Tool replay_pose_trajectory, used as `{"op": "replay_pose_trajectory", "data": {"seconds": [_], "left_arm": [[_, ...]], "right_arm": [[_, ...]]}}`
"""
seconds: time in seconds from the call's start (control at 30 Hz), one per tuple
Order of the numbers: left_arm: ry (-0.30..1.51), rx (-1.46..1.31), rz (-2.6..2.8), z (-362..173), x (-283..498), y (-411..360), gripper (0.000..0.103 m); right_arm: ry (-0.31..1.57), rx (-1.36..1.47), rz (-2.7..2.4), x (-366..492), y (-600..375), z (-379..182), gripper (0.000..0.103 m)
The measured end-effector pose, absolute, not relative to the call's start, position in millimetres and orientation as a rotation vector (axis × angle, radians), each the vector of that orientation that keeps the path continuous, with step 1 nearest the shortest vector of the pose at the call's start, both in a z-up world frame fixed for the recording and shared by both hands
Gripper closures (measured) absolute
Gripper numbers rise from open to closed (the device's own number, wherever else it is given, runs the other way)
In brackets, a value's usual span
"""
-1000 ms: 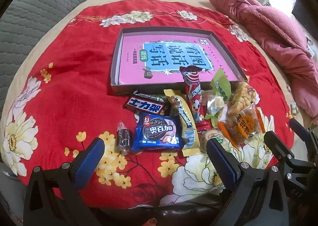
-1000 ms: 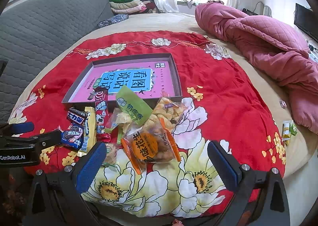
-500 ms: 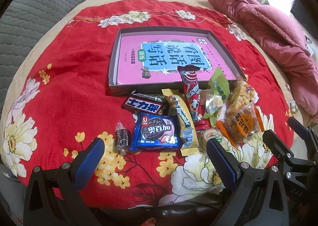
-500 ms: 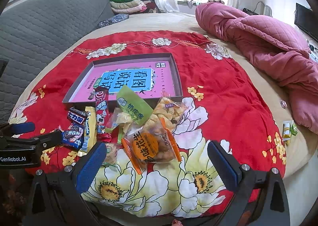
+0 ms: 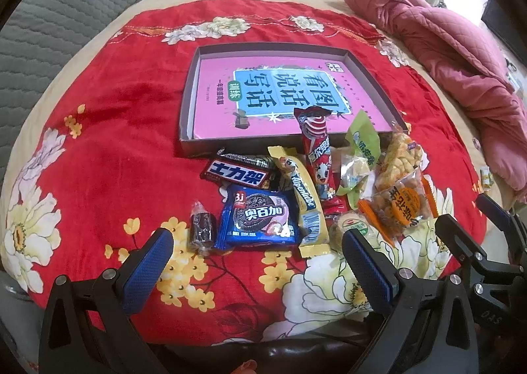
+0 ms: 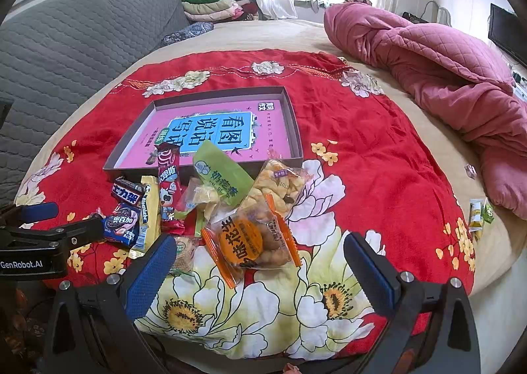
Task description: Organize snacks
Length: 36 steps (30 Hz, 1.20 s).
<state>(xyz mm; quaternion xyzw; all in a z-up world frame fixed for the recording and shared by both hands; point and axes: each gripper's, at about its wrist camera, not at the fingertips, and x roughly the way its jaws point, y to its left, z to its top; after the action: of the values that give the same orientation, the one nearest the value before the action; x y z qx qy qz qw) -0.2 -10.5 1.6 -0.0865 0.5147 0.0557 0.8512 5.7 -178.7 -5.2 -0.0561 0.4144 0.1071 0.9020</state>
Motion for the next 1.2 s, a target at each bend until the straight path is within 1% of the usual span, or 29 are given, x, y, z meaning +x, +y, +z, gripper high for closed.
{"op": "replay_pose_trajectory", "data": {"seconds": [0.23,0.77,1.2], "left_arm": [[1.095,-0.201,0.118,-2.3,0.9,-5.6,0.001],[1.137,-0.311,0.138,-15.3,-5.7,31.3,0.001],[1.191,-0.438,0.193,-41.4,-6.0,75.8,0.001]], "right_arm": [[0.857,-0.116,0.223,5.8,-179.1,-5.3,0.001],[0.889,-0.072,0.25,11.8,-186.8,-11.2,0.001],[0.928,-0.061,0.29,24.0,-183.9,-21.7,0.001]]}}
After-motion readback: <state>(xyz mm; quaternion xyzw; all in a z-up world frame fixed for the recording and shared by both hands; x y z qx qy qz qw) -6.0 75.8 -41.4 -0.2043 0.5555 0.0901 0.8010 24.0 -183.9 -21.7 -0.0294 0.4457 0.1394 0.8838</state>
